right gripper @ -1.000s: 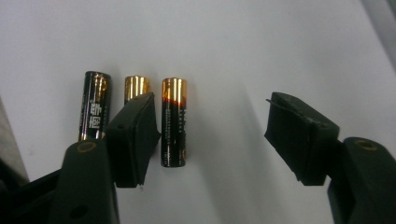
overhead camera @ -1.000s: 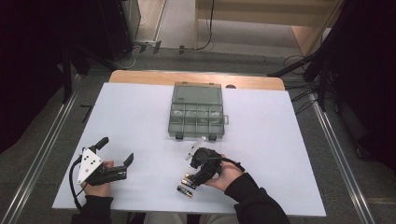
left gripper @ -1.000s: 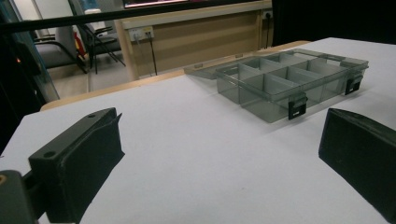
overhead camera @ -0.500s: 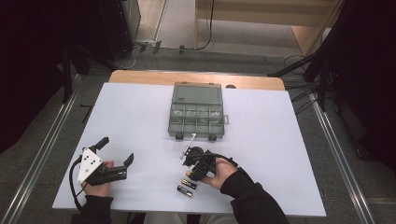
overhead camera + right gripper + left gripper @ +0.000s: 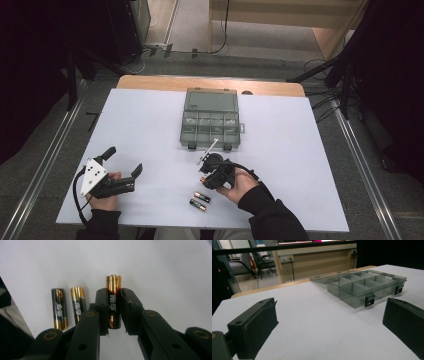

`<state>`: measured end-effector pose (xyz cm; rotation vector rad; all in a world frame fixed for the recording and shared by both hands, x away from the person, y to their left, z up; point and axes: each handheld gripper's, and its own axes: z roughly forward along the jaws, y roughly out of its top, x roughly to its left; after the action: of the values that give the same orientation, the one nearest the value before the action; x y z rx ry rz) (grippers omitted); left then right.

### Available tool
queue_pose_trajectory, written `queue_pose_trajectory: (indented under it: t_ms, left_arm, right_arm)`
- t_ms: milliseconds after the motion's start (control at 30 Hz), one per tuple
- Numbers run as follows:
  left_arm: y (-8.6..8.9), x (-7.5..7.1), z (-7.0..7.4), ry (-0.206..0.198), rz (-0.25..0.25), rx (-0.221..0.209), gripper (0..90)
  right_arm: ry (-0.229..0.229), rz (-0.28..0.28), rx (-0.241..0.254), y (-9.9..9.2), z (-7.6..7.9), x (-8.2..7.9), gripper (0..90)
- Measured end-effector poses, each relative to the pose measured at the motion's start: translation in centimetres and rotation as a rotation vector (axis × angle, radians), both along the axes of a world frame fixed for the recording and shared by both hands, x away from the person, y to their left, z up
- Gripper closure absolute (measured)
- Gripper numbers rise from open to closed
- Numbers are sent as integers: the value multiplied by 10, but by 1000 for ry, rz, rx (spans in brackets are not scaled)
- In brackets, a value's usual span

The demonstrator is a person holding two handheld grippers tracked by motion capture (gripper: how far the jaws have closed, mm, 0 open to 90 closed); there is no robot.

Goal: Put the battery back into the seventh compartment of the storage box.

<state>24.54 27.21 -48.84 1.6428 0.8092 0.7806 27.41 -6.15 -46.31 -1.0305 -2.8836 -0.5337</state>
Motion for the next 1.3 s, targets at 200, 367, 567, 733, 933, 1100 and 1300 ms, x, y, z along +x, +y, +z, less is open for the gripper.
queue_pose_trajectory:
  t_ms: [200,367,567,733,933,1100,1300]
  left_arm:
    - [0,0,0,1,-2,-2,0]
    - [-1,1,-1,-1,-2,-2,0]
    - [-1,1,-1,-1,-2,-2,0]
    - [-1,1,-1,-1,-2,-3,0]
    - [-1,1,-1,2,-1,3,0]
    - [-1,1,-1,0,-2,3,0]
    - [0,2,-1,5,-1,5,0]
  right_arm:
    - [-57,-87,68,-10,3,2,778]
    - [-88,-202,210,-25,11,10,778]
    - [-102,-332,369,-40,18,25,778]
    - [-130,-415,417,-49,16,35,778]
    - [-176,-471,447,-50,17,40,778]
    - [-177,-536,519,-52,18,48,778]
    - [-108,-616,551,-53,14,60,778]
